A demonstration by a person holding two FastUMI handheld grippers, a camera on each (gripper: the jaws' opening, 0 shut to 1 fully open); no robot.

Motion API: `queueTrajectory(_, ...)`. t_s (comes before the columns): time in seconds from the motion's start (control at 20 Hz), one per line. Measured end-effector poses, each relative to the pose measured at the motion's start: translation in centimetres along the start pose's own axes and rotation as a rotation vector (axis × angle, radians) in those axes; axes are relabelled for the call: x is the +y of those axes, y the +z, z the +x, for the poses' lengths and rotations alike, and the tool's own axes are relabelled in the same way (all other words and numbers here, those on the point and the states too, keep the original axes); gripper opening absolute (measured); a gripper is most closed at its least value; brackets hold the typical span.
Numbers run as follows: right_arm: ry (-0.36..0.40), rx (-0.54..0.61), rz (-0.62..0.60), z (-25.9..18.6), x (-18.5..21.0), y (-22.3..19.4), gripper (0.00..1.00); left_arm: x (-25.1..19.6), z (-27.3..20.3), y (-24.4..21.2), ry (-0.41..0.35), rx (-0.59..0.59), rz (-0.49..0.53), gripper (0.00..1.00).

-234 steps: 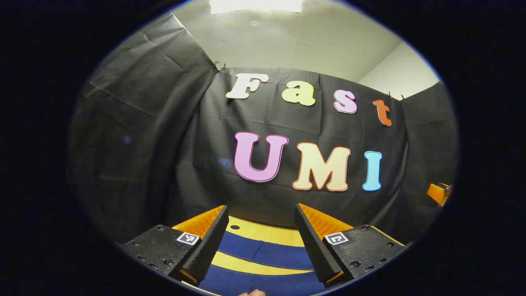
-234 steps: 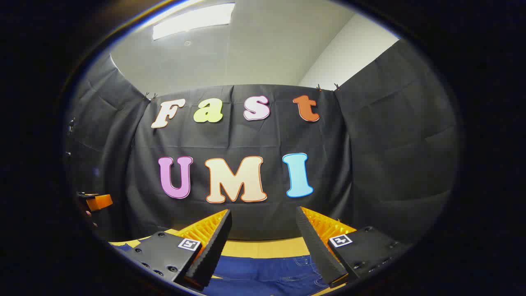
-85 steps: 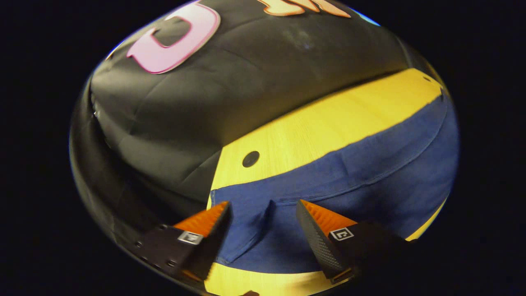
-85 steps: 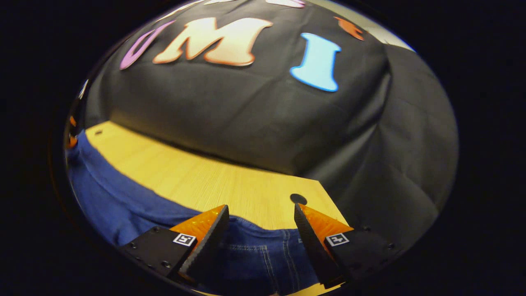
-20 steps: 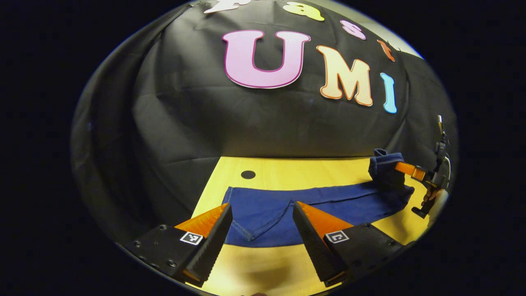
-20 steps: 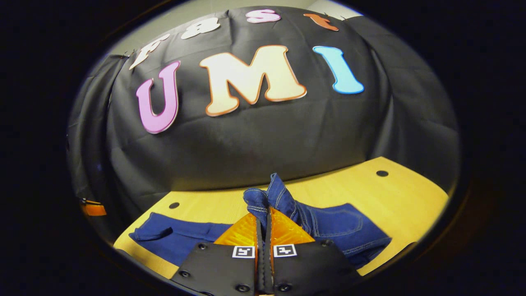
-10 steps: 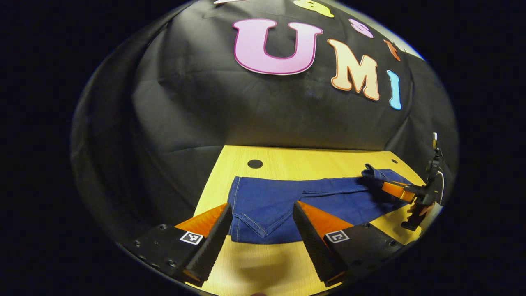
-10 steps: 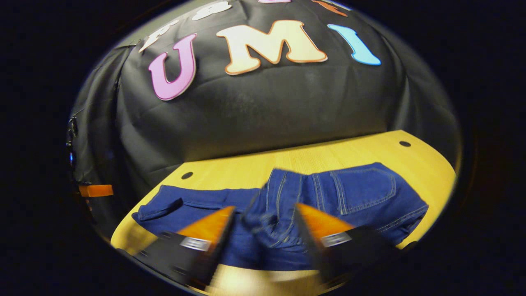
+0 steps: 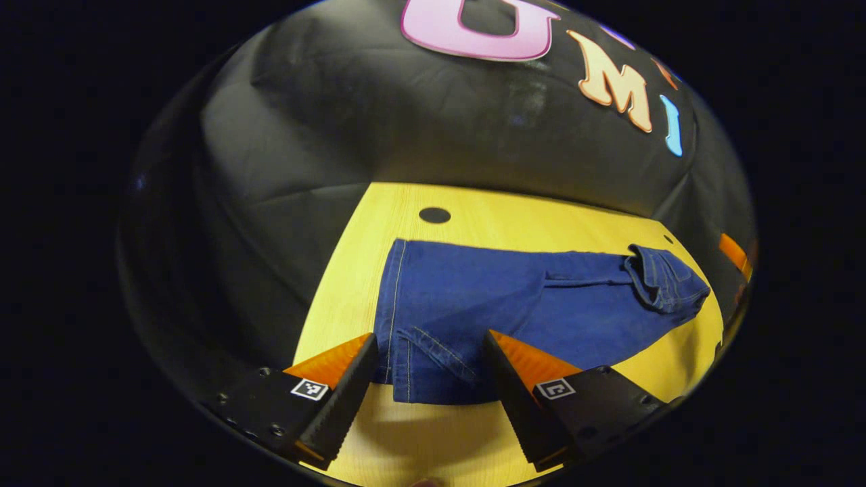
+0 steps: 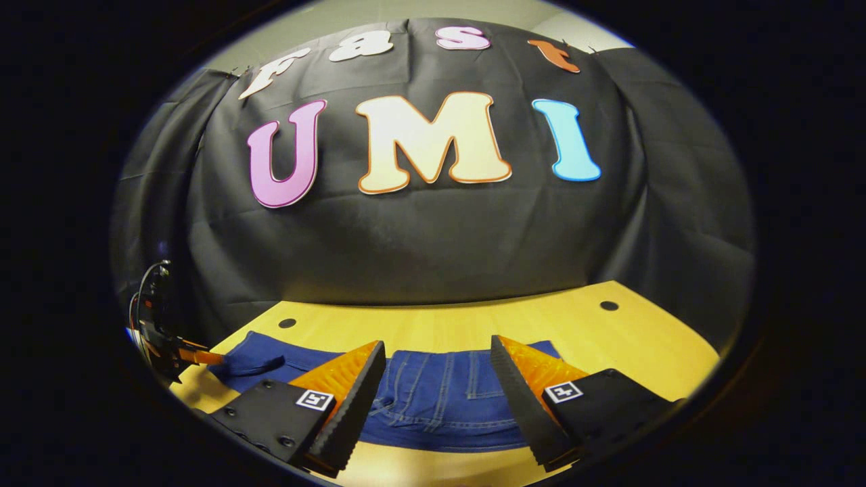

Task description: Grasp the waist and the cuffs of the jeans and fold them to make the two legs overlap; first hold the waist and fold one-third of the jeans toward the cuffs, then hold the cuffs and fold the remaining one-third in the same direction to finish folding.

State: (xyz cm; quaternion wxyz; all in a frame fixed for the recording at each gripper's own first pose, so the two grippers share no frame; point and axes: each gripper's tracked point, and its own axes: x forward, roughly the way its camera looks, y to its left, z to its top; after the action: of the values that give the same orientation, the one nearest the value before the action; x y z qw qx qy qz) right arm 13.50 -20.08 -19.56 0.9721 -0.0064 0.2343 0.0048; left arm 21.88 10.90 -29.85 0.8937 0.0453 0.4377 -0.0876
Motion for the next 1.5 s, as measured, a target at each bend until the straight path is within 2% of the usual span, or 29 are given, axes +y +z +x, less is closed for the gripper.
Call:
queueTrajectory(0.15,-0.039,0.0,-0.024,-1.0,-1.8,0.4,0.97,0.2,0.4,-1.0,0.029,0.053,-0.001,0.95)
queueTrajectory(0.4,-0.05,-0.003,-0.031,-1.9,-2.5,0.4,0.97,0.5,0.7,-1.7,0.053,0.085,0.047,0.96)
queueTrajectory(0.5,-0.043,-0.001,-0.027,-1.8,-2.4,0.4,0.97,-0.1,0.9,-1.5,0.008,0.072,0.055,0.82)
queueTrajectory(0.55,-0.038,-0.002,-0.023,-1.7,-2.3,0.5,0.97,-1.2,1.2,-1.4,-0.011,0.061,0.025,0.58)
queueTrajectory(0.65,-0.026,-0.008,-0.013,-1.6,-2.1,0.8,0.97,-1.2,1.2,-1.0,0.001,0.058,0.021,0.1)
queueTrajectory(0.75,-0.013,-0.02,-0.015,-1.6,-2.1,1.3,0.97,-1.2,1.1,-1.2,0.006,0.07,0.006,0.01)
queueTrajectory(1.0,0.007,-0.056,-0.036,-2.0,-3.7,3.3,0.97,-2.7,-0.4,1.4,0.011,0.016,-0.032,0.0)
queueTrajectory(1.15,0.027,-0.087,-0.037,-2.5,-4.9,4.6,0.97,-5.3,-3.8,4.1,-0.017,-0.046,-0.058,0.0)
queueTrajectory(1.5,0.099,-0.06,-0.041,-3.3,-8.1,5.6,0.97,-17.0,-8.5,12.4,-0.134,-0.198,-0.008,0.0)
